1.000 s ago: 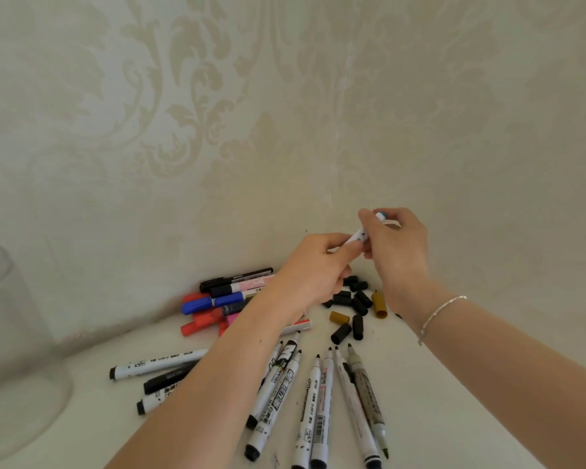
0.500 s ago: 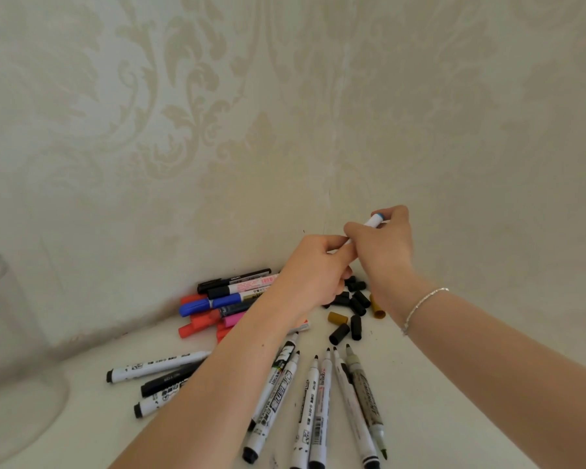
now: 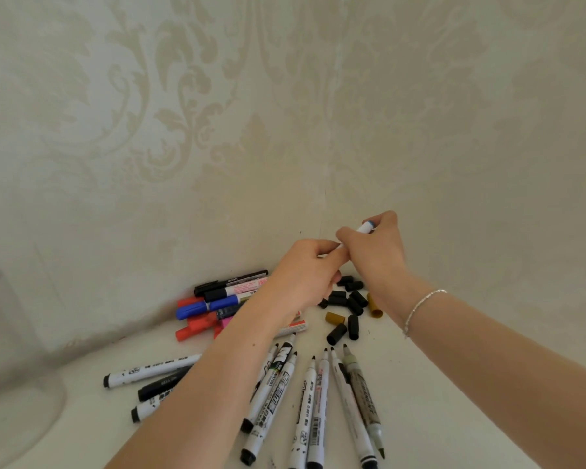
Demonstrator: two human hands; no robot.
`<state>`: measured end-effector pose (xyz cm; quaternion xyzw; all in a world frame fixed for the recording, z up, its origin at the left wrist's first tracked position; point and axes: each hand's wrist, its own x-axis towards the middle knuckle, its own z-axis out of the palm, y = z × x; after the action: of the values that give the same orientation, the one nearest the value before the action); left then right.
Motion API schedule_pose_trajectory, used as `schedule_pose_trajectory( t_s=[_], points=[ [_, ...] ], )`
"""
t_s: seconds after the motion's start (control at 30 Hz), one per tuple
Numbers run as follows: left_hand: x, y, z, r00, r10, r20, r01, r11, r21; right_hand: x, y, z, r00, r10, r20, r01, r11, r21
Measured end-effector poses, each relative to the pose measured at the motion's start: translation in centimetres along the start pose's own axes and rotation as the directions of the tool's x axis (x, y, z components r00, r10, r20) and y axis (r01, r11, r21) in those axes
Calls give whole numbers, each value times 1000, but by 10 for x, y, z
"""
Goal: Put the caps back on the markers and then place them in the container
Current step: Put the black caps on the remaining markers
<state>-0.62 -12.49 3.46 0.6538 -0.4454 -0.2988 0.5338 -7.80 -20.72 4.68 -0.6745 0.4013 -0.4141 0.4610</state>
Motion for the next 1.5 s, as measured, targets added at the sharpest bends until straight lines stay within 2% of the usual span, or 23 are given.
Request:
schedule_pose_trajectory(
  t_s=[0.17, 0.23, 0.3, 0.37, 0.47, 0.57, 0.67, 0.77, 0.97, 1.1, 1.23, 1.3, 1.4, 1.5],
  points=[
    [4, -6, -23, 998, 11, 63, -25, 974, 225, -4, 6, 4, 993, 87, 82, -91, 995, 48],
    [3, -9, -35, 994, 17, 111, -57, 927, 371, -5, 12, 4, 979, 154, 135, -161, 986, 45],
    [2, -14, -49, 986, -14, 165, -75, 850, 522, -5, 19, 3, 949, 231, 216, -228, 973, -39],
    [3, -22, -60, 984, -81, 157, -34, 784, 620, -5, 26, -1, 906, 298, 301, -242, 947, -210],
    [8, -35, -66, 988, -140, 68, 42, 659, 751, -9, 30, -11, 838, 365, 406, -98, 833, -545],
    [13, -48, -65, 989, -144, 26, 63, 579, 813, -13, 31, -19, 707, 504, 495, 121, 604, -787],
    [15, -56, -59, 991, -132, 0, 65, 488, 871, -17, 35, -22, 596, 620, 511, 202, 500, -842],
    [17, -61, -53, 995, -104, -2, 47, 430, 902, -19, 41, -23, 577, 627, 524, 231, 490, -841],
    [19, -64, -48, 986, -162, 33, 52, 493, 869, -23, 50, -21, 562, 610, 558, 193, 560, -806],
    [20, -63, -44, 982, -176, 63, 28, 475, 880, -26, 51, -21, 545, 620, 564, 168, 578, -798],
    [19, -58, -38, 983, -165, 79, 9, 476, 879, -28, 51, -23, 561, 620, 548, 140, 582, -801],
    [18, -54, -36, 989, -131, 65, 19, 552, 834, -26, 48, -29, 575, 606, 549, 108, 610, -785],
    [16, -44, -31, 990, -115, 81, 22, 695, 719, -17, 37, -42, 643, 526, 556, 18, 716, -698],
    [11, -34, -22, 946, -211, 246, 63, 864, 499, -5, 23, -51, 731, 406, 548, -95, 857, -507]
  ],
)
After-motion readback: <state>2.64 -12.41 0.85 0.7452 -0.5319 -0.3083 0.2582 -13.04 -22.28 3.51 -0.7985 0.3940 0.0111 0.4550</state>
